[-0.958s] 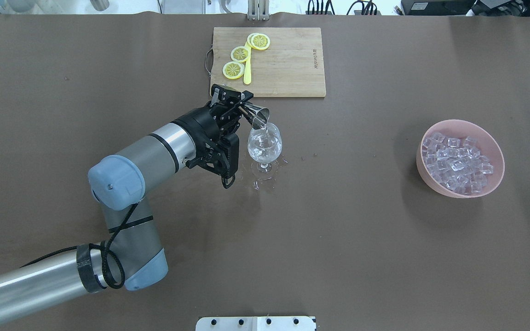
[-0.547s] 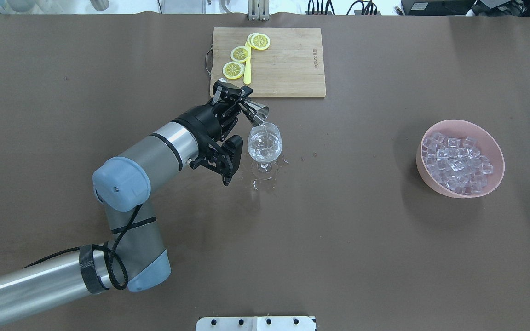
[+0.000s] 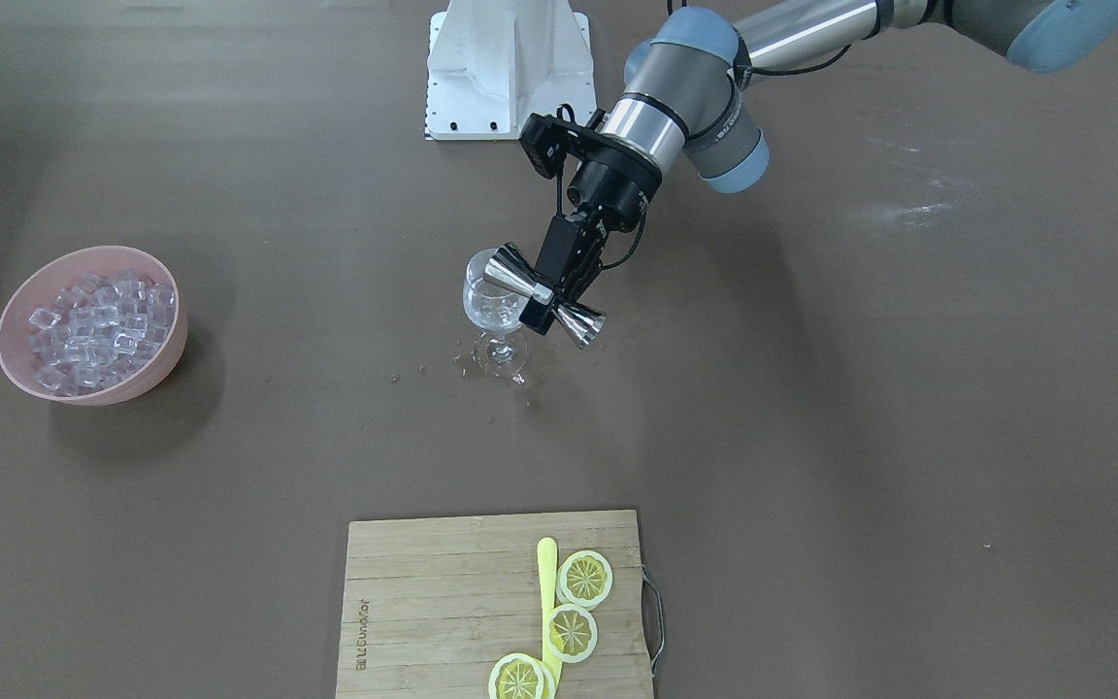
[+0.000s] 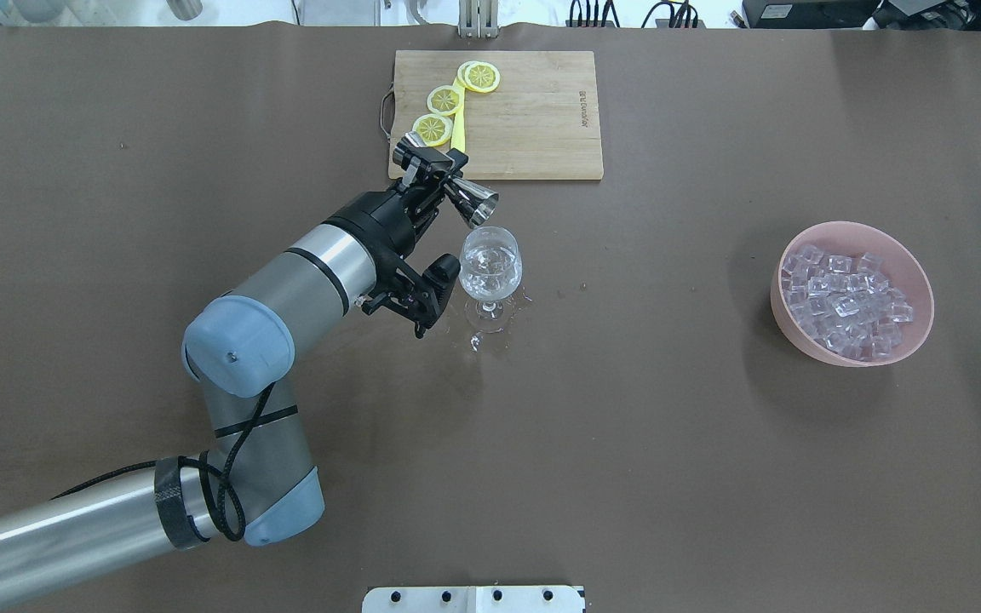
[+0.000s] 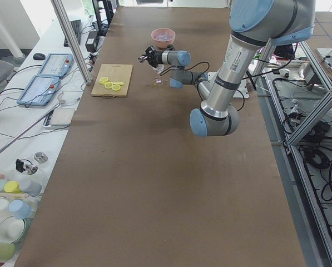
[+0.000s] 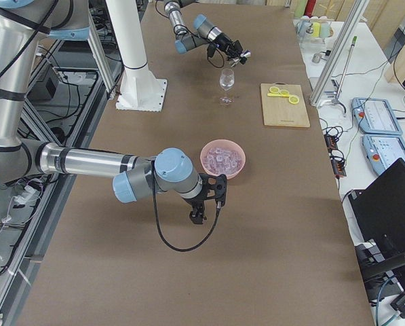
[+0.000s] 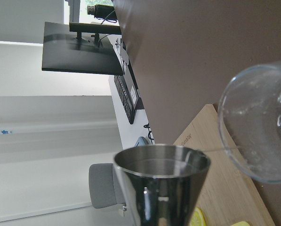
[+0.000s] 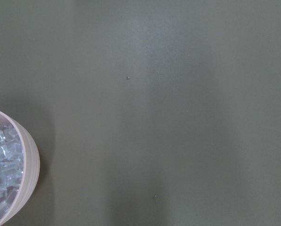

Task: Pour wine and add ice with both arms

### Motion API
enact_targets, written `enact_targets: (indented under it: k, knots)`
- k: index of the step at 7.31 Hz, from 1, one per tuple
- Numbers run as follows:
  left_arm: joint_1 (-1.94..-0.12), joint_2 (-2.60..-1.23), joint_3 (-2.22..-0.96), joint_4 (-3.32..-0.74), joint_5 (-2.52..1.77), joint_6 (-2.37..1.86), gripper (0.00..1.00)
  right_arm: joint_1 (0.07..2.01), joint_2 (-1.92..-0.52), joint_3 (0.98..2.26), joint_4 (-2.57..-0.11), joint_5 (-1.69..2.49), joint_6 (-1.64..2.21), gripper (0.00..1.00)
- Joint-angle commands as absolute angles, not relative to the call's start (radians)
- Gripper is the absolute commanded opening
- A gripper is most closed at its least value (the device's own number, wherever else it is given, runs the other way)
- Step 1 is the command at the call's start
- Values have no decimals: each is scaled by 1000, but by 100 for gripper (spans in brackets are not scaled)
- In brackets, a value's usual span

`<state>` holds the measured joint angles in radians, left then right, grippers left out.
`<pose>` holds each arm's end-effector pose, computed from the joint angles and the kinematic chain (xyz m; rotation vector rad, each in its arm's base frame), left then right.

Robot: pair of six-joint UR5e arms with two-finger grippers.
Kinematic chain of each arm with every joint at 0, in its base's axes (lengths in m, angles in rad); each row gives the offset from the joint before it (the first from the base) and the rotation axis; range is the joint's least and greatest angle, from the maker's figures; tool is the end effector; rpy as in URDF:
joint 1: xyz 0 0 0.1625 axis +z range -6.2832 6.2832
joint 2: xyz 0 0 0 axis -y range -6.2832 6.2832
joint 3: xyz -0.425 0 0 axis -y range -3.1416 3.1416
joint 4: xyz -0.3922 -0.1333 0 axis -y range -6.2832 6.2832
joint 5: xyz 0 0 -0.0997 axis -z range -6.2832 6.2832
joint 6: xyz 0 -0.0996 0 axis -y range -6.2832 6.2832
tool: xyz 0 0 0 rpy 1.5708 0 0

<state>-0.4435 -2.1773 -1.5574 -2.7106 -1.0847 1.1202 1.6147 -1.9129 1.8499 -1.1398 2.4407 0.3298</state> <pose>0.4994 -0.4363 0.1799 1.8409 -0.3810 1.2123 0.0731 -0.3621 0.6116 0.2185 -0.9005 0.1866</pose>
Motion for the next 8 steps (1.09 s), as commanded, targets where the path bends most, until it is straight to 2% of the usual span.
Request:
enact_targets:
  k: [1,4,8]
  knots:
    - [-433,-2190,-1566,-2691,-1068,1176,0,1615,-1911,1850,-1140,2441,330,100]
    - [-446,-2158,-1605,-2710,-1077,796,0,1617,-1913,1856,-1140,2441,330,100]
    - [-551,-2001,-1604,-2799,-1081,64,0,1611,-1901,1868,-1144,2447,330,100]
